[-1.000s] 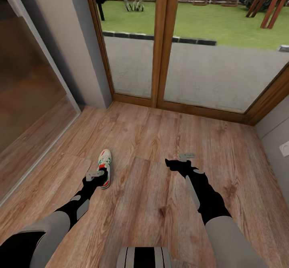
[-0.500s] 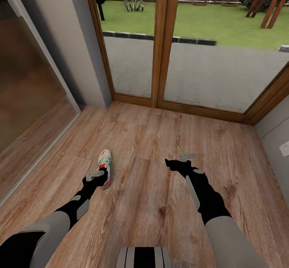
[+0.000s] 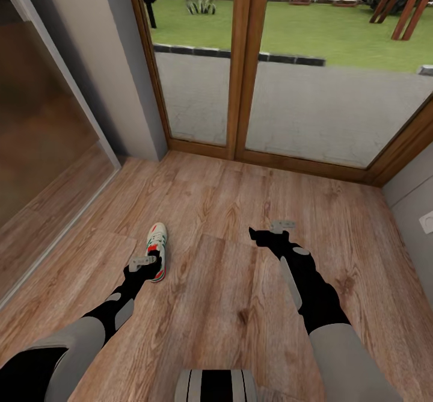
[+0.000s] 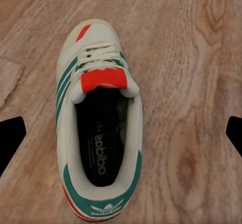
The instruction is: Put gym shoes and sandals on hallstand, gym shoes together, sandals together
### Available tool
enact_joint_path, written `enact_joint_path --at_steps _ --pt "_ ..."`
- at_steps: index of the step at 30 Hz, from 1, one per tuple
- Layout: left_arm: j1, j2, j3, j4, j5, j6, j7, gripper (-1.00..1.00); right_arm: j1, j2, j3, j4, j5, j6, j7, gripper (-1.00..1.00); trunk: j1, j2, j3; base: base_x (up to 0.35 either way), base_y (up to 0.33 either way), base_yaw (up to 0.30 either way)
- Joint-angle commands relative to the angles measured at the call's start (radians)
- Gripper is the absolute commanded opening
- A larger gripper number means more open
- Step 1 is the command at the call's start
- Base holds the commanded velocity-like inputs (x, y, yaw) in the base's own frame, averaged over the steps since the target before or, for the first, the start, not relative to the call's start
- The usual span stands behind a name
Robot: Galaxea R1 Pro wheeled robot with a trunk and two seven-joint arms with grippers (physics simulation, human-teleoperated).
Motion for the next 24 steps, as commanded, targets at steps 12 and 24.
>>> enact_joint_path --at_steps 12,24 --pt "-0.001 0.000 0.003 0.002 0.010 -0.001 -0.010 1.00 0.000 0.000 0.000 -0.002 -0.001 0.007 0.001 1.00 0.002 -0.001 -0.024 0.000 0.000 0.000" --pt "-0.001 0.000 0.003 0.001 0.010 -0.001 -0.010 1.00 0.000 0.000 0.001 -0.002 -0.001 0.007 0.001 1.00 0.007 -0.004 -0.089 0.000 0.000 0.000"
